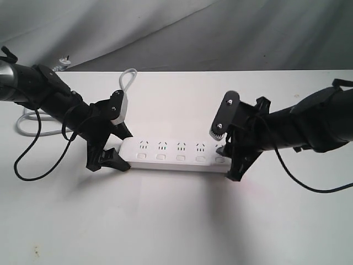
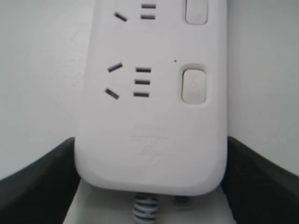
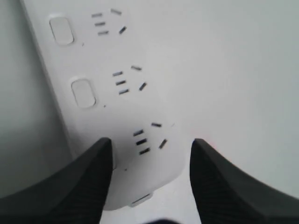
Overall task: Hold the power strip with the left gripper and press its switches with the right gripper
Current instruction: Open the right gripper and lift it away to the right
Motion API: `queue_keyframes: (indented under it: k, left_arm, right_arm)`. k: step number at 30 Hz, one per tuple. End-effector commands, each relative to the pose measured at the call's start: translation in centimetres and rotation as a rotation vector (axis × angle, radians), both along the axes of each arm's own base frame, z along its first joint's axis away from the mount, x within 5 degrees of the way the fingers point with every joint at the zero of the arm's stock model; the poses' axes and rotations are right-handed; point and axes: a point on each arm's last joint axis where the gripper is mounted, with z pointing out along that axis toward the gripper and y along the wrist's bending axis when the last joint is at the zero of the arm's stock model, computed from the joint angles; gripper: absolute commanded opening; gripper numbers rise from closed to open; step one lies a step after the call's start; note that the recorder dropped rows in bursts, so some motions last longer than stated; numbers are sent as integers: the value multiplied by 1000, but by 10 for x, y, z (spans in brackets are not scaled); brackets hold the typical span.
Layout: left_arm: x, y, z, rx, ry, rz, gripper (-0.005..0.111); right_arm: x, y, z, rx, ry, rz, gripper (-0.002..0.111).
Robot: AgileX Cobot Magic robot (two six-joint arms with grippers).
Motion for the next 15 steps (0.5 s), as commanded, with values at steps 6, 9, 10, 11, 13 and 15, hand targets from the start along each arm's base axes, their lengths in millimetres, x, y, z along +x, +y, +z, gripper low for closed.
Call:
queue_keyframes:
  k: [6,9,10,11,13,15]
  left_arm:
    - [0,-1,1,-5,6,-1,54]
    - [0,-1,1,-5,6,-1,54]
    - [0,-1,1,-5,6,-1,54]
    - [0,-1,1,-5,6,-1,54]
    - [0,-1,1,-5,6,-1,54]
    - [0,-1,1,-5,6,-1,54]
  right_arm:
    - [-10,-16,60,181,-92,-171,48]
    - [-25,-21,75,258,-98,-228,45]
    - [-32,-23,80,273,-107,-231,41]
    - [-38,-26,84,281,-117,-232,37]
    - [-54,-33,96,300,-157,-238,25]
    - [-69,-40,106,324,-200,-262,12]
